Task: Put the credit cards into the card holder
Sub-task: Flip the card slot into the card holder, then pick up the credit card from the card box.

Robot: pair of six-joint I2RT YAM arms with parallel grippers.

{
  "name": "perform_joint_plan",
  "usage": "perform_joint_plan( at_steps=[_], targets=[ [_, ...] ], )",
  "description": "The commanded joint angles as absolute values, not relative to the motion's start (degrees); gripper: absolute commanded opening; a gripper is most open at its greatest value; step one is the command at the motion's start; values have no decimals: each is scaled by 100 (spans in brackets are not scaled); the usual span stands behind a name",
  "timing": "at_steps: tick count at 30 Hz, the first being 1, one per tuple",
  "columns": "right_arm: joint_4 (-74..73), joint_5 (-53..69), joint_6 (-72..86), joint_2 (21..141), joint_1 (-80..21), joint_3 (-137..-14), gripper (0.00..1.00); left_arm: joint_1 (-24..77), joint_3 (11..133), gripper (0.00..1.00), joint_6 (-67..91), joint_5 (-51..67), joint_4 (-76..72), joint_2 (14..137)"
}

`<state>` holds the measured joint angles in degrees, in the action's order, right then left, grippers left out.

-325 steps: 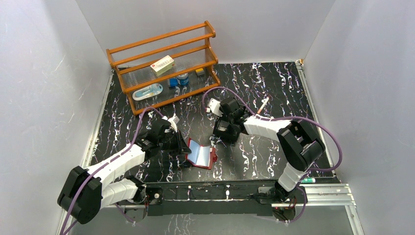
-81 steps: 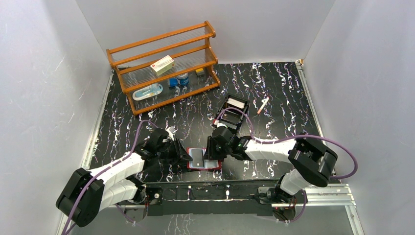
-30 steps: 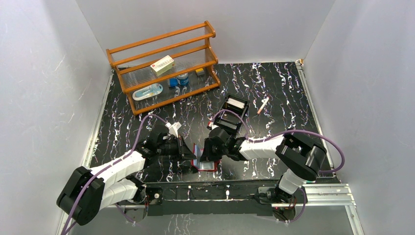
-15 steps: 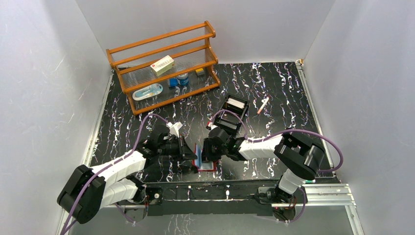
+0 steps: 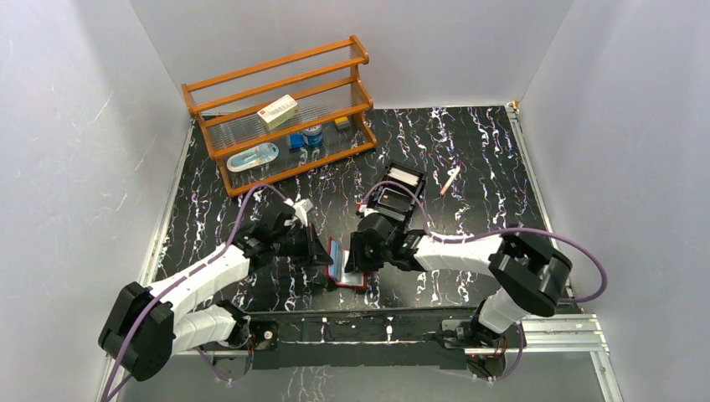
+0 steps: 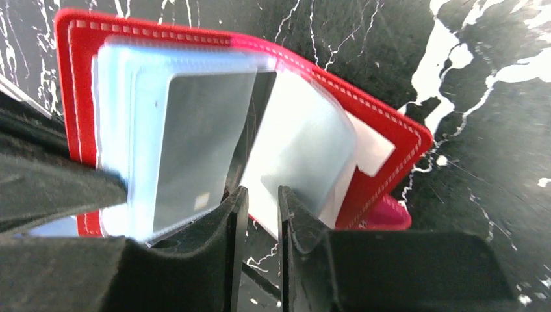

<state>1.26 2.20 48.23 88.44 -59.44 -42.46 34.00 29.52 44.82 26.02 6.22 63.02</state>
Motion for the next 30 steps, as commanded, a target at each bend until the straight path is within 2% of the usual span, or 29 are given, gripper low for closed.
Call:
perform_joint_plan(
  at_steps=[1, 9, 16, 22, 30],
  targets=[
    [-587, -360, 4610, 8301, -5982, -4685, 32, 3428, 3784, 0, 3975, 2116, 1996, 6411],
    [-1164, -1342, 4334, 7704, -5959, -4890, 35, 3656, 4564, 0, 3796, 1507, 3126, 7051],
    [-1169, -1458, 3723, 7550, -5682, -5021, 42, 4084, 4922, 0, 3930, 1212, 3274, 7689],
    [-1487, -1487, 2820, 7687, -4982, -5508, 44, 4159, 4756, 0, 4191, 1426, 2840, 7562],
    [-1543, -1294, 1111, 8101, -4027, -6155, 45, 4147, 3958, 0, 4617, 2195, 1534, 7069]
  ],
)
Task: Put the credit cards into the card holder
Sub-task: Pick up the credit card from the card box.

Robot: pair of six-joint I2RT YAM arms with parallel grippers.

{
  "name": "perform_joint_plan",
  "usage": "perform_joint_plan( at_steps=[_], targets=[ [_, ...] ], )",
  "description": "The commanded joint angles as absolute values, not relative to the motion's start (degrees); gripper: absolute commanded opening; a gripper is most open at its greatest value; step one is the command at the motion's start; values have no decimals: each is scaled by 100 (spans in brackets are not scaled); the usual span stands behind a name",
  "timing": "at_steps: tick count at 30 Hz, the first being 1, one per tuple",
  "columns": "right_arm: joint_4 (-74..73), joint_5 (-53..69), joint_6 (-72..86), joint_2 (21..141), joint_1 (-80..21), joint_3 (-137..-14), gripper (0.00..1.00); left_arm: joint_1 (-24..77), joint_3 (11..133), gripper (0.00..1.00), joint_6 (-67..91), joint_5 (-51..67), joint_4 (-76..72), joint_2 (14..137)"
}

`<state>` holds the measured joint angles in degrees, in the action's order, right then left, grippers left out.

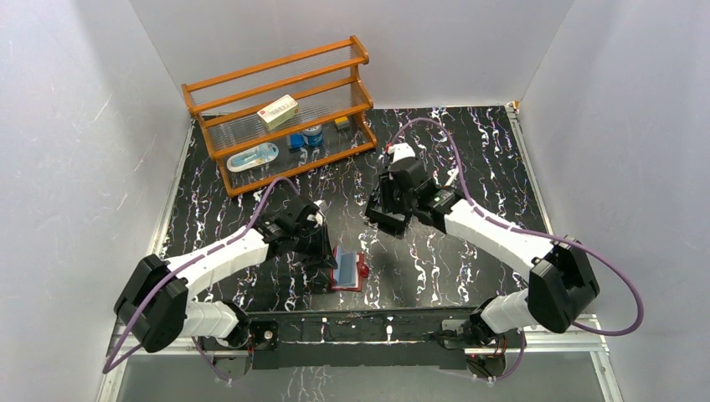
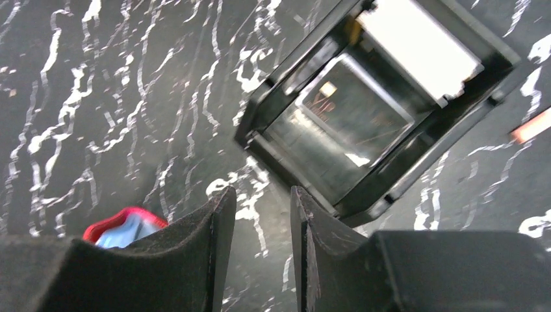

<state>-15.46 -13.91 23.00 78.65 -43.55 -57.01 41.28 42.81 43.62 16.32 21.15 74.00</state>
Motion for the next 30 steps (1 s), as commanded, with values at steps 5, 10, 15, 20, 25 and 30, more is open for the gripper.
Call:
perform_joint_plan(
  at_steps=[5, 10, 15, 20, 25, 30],
  targets=[
    [-1577, -1403, -298, 8679, -3796, -6565, 47, 4147, 3809, 0, 4543, 2057, 1496, 6718],
    [-1236, -1857, -1667, 9162, -3689, -6745, 48, 4136, 3584, 0, 4615, 1980, 1356, 6481],
    [-702, -1981, -2687, 9526, -3600, -6687, 50, 4135, 3448, 0, 4694, 2108, 1249, 6496],
    [-781, -2013, -3052, 9830, -3579, -6720, 49, 4131, 3369, 0, 4722, 2118, 1152, 6390],
    [-262, -2431, -3421, 9940, -3507, -6602, 49, 4131, 3338, 0, 4643, 2149, 1159, 6446],
    [168, -2468, -3821, 10127, -3485, -6426, 50, 4131, 3295, 0, 4649, 2171, 1145, 6359]
  ],
)
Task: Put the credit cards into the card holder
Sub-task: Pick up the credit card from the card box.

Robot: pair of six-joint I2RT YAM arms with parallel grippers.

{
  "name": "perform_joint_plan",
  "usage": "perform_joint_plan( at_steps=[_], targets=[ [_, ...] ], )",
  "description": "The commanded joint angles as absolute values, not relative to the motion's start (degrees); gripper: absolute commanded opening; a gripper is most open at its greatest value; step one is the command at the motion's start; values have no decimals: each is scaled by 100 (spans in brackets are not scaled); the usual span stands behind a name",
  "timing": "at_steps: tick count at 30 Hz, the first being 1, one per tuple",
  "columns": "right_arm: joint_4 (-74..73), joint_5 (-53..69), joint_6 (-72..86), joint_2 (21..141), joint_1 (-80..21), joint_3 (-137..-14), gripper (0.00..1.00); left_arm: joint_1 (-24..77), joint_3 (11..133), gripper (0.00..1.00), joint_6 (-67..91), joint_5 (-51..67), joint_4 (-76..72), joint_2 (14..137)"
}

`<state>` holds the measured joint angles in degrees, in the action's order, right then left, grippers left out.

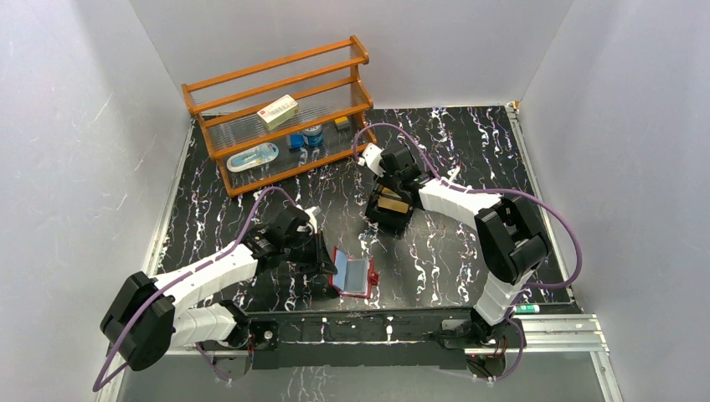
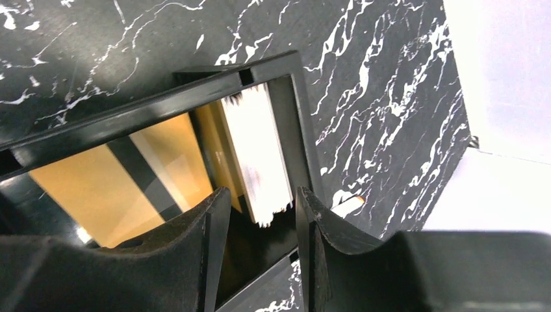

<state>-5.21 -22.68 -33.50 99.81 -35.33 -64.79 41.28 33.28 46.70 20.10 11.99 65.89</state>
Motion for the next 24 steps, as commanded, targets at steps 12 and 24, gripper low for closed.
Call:
perform_joint_plan(
  at_steps=[12, 24],
  targets=[
    [287, -2388, -3982, 10537, -3436, -6432, 52, 4131, 3313, 0, 4652, 2189, 1160, 6322],
    [676, -2891, -4099, 10285, -3436, -6405, 40, 4126, 3325, 0, 4640, 2210, 1122, 6396]
  ],
)
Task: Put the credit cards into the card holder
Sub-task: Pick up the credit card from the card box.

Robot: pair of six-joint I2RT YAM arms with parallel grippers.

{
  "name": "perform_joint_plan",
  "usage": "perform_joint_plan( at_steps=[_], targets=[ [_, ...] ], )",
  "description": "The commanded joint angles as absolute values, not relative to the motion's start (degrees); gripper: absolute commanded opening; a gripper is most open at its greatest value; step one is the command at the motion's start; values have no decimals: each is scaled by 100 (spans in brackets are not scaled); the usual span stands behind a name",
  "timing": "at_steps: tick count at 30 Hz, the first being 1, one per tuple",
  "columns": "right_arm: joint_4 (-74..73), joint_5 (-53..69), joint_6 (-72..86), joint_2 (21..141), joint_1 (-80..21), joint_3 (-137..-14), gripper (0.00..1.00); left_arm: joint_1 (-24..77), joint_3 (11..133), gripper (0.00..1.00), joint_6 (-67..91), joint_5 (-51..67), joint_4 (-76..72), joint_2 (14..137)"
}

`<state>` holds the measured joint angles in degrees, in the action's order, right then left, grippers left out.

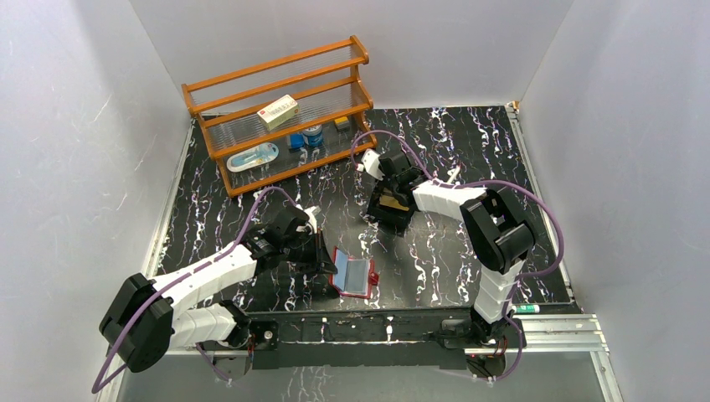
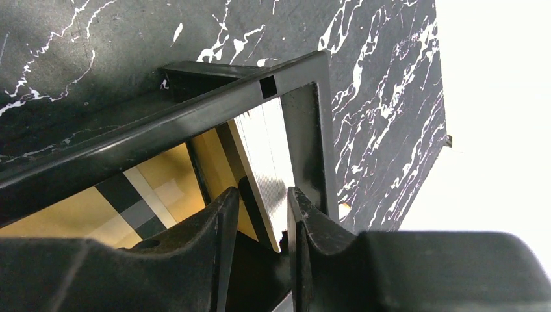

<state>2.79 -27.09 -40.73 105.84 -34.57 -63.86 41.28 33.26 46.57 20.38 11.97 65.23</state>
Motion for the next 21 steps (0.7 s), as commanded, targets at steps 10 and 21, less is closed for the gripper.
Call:
perform_joint_plan(
  at_steps=[10, 21],
  targets=[
    [552, -2833, -4078, 10205, -3436, -6412, 34, 4129, 3262, 0, 4683, 2232, 1060, 6375],
    [37, -2733, -3832, 10012, -3437, -6528, 8, 4131, 3201, 0, 4763, 2052, 1152, 6351]
  ],
)
